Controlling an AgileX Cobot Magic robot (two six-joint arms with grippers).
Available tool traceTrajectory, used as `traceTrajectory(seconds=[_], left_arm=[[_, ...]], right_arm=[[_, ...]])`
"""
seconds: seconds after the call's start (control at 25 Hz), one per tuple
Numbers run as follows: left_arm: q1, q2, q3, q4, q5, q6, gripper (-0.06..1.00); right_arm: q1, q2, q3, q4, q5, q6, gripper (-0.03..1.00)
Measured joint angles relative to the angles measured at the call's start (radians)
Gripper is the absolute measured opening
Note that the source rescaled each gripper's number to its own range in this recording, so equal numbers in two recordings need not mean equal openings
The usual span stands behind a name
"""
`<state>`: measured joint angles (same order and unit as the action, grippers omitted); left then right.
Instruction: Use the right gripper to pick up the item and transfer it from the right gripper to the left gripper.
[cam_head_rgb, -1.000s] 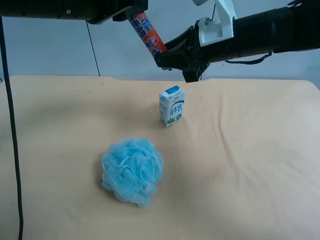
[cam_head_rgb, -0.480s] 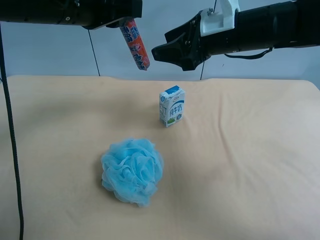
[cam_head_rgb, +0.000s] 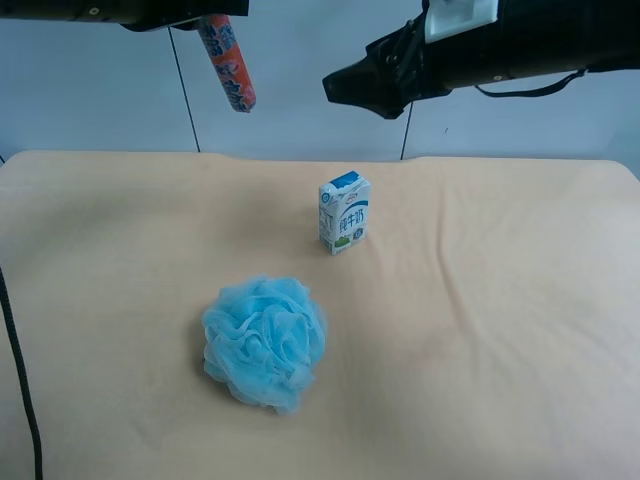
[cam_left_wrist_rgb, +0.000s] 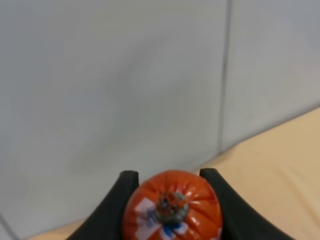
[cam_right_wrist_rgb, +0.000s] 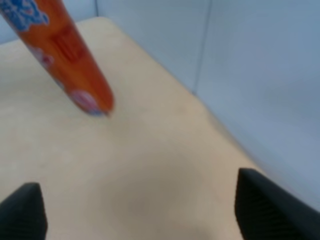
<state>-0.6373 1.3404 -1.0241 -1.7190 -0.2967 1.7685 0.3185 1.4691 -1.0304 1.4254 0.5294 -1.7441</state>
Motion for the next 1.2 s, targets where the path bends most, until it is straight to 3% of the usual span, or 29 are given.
traceTrajectory(seconds=[0.24, 0.4, 0.6, 0.76, 0.88, 1.0, 1.2], left_arm=[[0.0, -0.008, 0.0, -0.016, -0.133, 0.109, 0.0], [0.0, -0.008, 0.0, -0.018, -0.161, 0.135, 0.0], [0.0, -0.008, 0.035, -0.018, -0.189, 0.152, 0.0], [0.0, -0.008, 0.076, -0.019, -0.203, 0.154, 0.0], [0.0, -0.008, 0.084, -0.021, -0.203, 0.154, 0.0], [0.0, -0.008, 0.084, -0.021, -0.203, 0.154, 0.0], [0.0, -0.008, 0.084, -0.021, -0.203, 0.154, 0.0]], right_arm=[[0.0, -0.161, 0.0, -0.325, -0.03, 0.418, 0.64], [0.0, -0.273, 0.0, -0.652, -0.006, 0.77, 0.64], [0.0, -0.414, 0.0, -1.039, 0.117, 1.177, 0.64], [0.0, -0.523, 0.0, -1.268, 0.275, 1.403, 0.64], [0.0, -0.587, 0.0, -1.366, 0.428, 1.49, 0.68], [0.0, -0.637, 0.0, -1.383, 0.56, 1.521, 0.81], [0.0, -0.707, 0.017, -1.385, 0.678, 1.561, 0.97]])
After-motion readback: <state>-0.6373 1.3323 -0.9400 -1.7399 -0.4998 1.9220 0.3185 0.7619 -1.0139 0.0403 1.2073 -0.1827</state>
